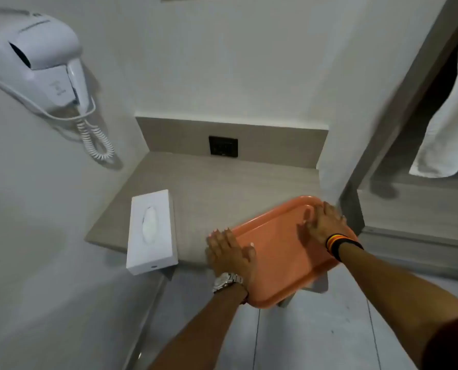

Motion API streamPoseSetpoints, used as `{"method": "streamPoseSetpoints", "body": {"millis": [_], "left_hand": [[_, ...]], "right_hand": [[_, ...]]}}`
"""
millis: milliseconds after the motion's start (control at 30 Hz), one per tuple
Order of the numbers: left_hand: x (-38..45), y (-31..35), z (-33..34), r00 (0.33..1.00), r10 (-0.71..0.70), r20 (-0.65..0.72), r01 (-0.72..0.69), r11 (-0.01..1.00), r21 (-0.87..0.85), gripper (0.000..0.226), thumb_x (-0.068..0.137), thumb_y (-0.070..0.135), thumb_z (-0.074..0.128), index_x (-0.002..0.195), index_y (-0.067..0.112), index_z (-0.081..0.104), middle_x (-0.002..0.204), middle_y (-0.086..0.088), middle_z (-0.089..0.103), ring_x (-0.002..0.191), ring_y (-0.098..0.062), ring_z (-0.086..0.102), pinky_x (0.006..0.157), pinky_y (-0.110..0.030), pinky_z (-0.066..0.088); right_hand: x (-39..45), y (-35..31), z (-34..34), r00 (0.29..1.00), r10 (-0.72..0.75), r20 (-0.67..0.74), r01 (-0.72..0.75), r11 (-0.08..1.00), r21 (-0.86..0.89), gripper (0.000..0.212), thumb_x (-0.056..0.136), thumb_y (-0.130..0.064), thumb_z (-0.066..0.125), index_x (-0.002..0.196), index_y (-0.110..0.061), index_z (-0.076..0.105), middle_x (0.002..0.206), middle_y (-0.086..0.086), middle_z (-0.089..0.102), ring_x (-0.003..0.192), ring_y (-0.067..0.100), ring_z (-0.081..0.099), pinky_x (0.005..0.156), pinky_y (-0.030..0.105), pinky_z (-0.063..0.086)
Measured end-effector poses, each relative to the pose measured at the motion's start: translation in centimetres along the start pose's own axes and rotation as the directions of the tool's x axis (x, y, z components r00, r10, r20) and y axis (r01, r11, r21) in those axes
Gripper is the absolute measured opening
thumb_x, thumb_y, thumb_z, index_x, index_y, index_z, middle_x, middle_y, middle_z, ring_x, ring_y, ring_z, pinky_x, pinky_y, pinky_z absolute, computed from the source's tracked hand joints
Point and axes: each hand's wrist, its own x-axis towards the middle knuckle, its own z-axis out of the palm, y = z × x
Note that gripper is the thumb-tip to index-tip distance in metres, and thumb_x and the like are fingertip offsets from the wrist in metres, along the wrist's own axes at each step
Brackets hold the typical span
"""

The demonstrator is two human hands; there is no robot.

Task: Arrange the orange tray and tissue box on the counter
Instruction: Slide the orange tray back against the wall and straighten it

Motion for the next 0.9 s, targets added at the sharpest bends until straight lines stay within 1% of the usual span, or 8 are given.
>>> {"method": "streamPoseSetpoints", "body": {"millis": [100,200,367,467,600,733,800,900], "left_hand": [[-1.1,1.5,0.6,0.97,-0.212,0.116,0.228,0.963,-0.145,0.089,0.094,0.058,0.03,0.16,0.007,-0.002,0.168,-0.022,-0.004,0.155,-0.04,-0.003,0.125,-0.054,0.008],[-1.5,2.7,0.7,0.931,-0.313,0.186,0.355,0.895,-0.271,0.09,0.096,0.059,0.032,0.159,0.006,-0.004,0.168,-0.021,-0.002,0.155,-0.04,0.002,0.124,-0.054,0.013],[-0.2,3.6,0.2,0.885,-0.395,0.244,0.459,0.824,-0.332,0.093,0.095,0.061,0.035,0.159,0.005,-0.001,0.167,-0.023,0.006,0.149,-0.043,0.023,0.117,-0.056,0.031],[0.9,4.1,-0.1,0.861,-0.443,0.251,0.506,0.799,-0.326,0.092,0.094,0.061,0.035,0.159,0.003,0.003,0.163,-0.025,0.017,0.143,-0.045,0.035,0.112,-0.056,0.037],[2.5,3.4,-1.4,0.859,-0.456,0.234,0.511,0.794,-0.329,0.087,0.095,0.06,0.034,0.158,0.003,0.013,0.153,-0.024,0.037,0.136,-0.044,0.044,0.109,-0.053,0.04],[6.7,1.0,-4.5,0.887,-0.43,0.172,0.461,0.785,-0.414,0.075,0.097,0.051,0.035,0.154,0.004,0.02,0.151,-0.023,0.044,0.135,-0.044,0.047,0.108,-0.05,0.039],[9.7,-0.4,-6.4,0.907,-0.392,0.151,0.415,0.78,-0.469,0.074,0.098,0.05,0.036,0.155,0.007,0.018,0.151,-0.022,0.047,0.133,-0.044,0.049,0.108,-0.049,0.039],[14.2,-1.7,-9.0,0.934,-0.344,0.097,0.341,0.777,-0.529,0.074,0.099,0.049,0.038,0.158,0.012,0.014,0.151,-0.02,0.048,0.132,-0.044,0.051,0.109,-0.05,0.039]], "right_hand": [[0.2,1.7,0.3,0.994,0.083,0.071,-0.081,0.996,-0.031,0.073,0.097,-0.05,0.051,0.155,-0.011,0.029,0.165,0.015,0.024,0.153,0.036,0.022,0.122,0.06,0.019],[-0.2,2.3,0.5,0.99,0.102,0.101,-0.105,0.994,0.031,0.075,0.095,-0.052,0.053,0.154,-0.012,0.031,0.164,0.016,0.026,0.152,0.037,0.025,0.121,0.059,0.02],[-0.6,2.1,0.1,0.988,0.123,0.095,-0.136,0.982,0.135,0.07,0.092,-0.051,0.055,0.149,-0.012,0.037,0.154,0.015,0.041,0.141,0.039,0.04,0.118,0.058,0.03],[-0.2,2.2,-0.4,0.979,0.185,0.087,-0.201,0.953,0.227,0.069,0.09,-0.051,0.058,0.144,-0.012,0.043,0.145,0.017,0.049,0.134,0.041,0.046,0.115,0.056,0.036],[0.7,1.7,-1.0,0.973,0.211,0.099,-0.232,0.904,0.358,0.062,0.09,-0.05,0.06,0.138,-0.014,0.048,0.135,0.018,0.056,0.124,0.042,0.054,0.108,0.058,0.043],[2.0,0.6,-1.4,0.97,0.211,0.118,-0.241,0.805,0.542,0.062,0.093,-0.043,0.064,0.143,-0.013,0.043,0.14,0.018,0.056,0.129,0.041,0.052,0.11,0.058,0.044],[2.6,-0.4,-1.5,0.967,0.218,0.134,-0.253,0.74,0.623,0.06,0.094,-0.042,0.065,0.143,-0.014,0.043,0.141,0.018,0.056,0.129,0.04,0.053,0.11,0.056,0.044],[3.4,-2.6,-1.3,0.958,0.245,0.148,-0.275,0.643,0.715,0.055,0.095,-0.041,0.064,0.14,-0.016,0.045,0.139,0.015,0.058,0.124,0.038,0.057,0.104,0.05,0.046]]}}
